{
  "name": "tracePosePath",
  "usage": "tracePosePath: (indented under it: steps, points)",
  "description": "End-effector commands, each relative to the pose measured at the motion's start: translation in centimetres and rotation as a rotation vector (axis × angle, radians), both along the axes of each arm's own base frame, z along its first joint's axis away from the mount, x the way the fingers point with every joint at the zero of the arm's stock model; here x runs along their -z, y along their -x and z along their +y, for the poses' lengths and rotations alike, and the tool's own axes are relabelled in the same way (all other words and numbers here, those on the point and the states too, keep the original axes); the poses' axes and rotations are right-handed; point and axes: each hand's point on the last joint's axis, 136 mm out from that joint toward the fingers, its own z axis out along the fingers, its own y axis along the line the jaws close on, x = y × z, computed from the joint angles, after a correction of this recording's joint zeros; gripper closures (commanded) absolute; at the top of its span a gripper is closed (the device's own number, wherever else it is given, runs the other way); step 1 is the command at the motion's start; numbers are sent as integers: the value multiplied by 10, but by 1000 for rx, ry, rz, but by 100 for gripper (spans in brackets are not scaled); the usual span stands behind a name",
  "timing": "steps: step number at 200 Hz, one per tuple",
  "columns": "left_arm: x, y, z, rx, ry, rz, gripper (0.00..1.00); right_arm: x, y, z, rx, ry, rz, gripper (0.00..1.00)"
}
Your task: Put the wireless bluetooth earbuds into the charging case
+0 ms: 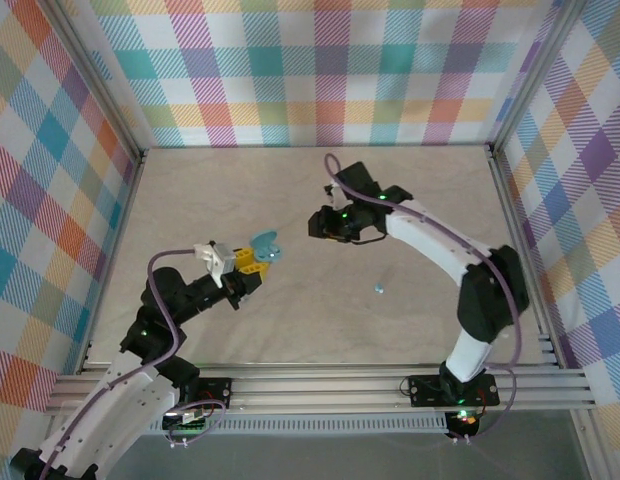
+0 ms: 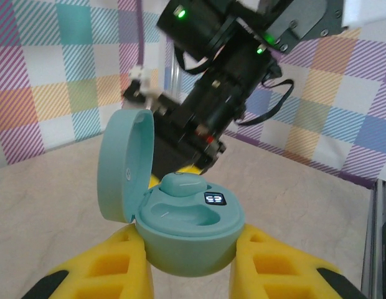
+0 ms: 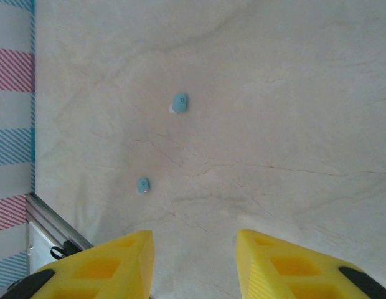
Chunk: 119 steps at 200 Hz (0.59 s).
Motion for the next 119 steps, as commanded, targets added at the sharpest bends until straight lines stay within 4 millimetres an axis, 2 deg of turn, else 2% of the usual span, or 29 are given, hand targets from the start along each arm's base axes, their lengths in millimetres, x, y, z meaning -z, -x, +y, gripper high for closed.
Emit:
tracePosePath:
  steps: [1,26,61,84,119]
  points:
    - [8,2,6,-27,-37,16,94,-2,-6,42,-51,-51,-13,61]
    - [7,5,10,-44,-53,15,94,24,-5,81,-102,-9,11,65]
    - [4,10,14,-55,-52,9,94,63,-6,116,-113,72,39,70]
    - [1,13,17,-57,-52,5,94,82,-10,126,-98,111,52,72]
    - [-2,16,19,-59,-51,-5,94,99,-22,124,-49,159,38,72]
